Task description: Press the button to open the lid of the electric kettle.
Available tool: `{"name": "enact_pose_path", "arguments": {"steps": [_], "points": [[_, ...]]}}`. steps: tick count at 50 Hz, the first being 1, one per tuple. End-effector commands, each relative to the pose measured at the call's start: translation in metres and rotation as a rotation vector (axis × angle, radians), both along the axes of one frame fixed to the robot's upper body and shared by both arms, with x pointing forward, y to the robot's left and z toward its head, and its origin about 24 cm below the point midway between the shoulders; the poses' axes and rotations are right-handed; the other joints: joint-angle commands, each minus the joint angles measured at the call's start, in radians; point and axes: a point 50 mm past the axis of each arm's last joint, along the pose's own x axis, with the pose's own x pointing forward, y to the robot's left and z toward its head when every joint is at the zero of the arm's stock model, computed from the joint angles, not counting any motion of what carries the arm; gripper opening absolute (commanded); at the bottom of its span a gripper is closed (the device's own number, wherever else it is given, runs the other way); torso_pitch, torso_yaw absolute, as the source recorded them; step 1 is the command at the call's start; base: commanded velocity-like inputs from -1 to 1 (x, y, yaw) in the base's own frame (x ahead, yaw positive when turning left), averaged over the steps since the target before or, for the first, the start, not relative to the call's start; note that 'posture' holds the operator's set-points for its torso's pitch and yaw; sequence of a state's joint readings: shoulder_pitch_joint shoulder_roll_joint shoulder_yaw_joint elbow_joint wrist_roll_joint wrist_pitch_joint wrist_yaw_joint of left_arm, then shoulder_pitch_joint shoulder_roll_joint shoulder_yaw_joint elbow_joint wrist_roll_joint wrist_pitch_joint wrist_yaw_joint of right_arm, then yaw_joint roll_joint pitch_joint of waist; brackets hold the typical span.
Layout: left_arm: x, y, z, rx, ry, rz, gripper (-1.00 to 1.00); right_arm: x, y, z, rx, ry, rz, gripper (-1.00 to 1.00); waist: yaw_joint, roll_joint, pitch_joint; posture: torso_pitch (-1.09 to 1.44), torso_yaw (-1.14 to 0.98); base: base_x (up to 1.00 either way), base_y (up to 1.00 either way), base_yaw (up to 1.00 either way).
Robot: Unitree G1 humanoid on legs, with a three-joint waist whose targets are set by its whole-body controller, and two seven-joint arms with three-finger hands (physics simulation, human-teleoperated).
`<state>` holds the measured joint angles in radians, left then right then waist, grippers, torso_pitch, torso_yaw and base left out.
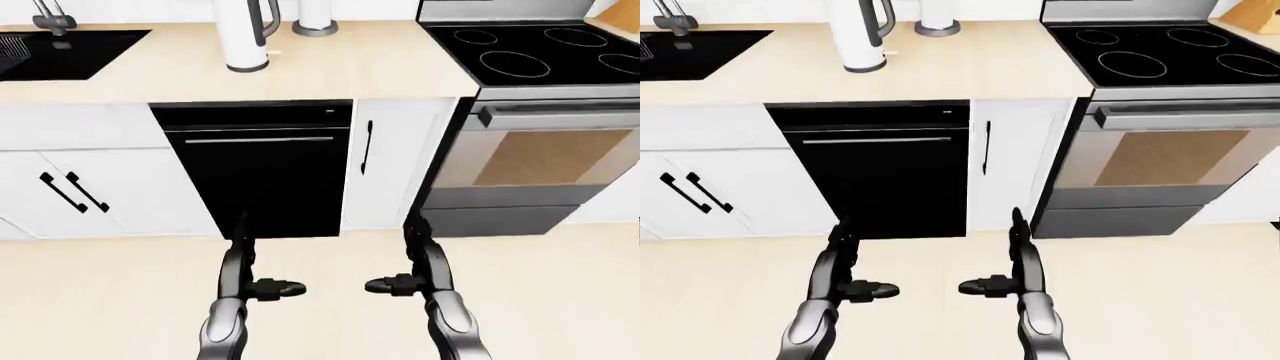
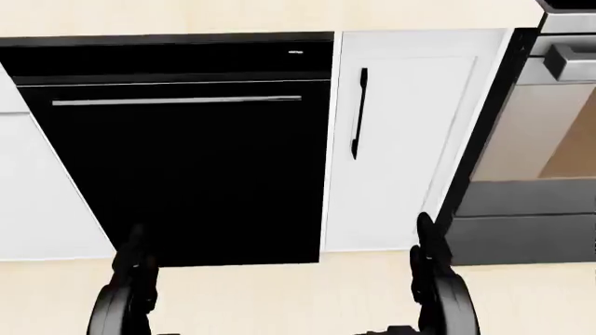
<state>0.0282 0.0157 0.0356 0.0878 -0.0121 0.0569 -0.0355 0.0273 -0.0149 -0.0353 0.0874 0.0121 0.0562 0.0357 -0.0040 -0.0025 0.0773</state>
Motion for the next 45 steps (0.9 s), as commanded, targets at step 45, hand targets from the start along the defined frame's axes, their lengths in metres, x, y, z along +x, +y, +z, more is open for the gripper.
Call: {"name": "enact_pose_path", "arguments": {"steps": [45], "points": [[-0.049,0.097,0.217,0.216,-0.513,0.317,1.00,0.019,-0.077,0.235,0.004,-0.573,-0.176,1.00,0.009,0.001,-0.055,0.00,0.00,0.00,0.00,0.00]]}}
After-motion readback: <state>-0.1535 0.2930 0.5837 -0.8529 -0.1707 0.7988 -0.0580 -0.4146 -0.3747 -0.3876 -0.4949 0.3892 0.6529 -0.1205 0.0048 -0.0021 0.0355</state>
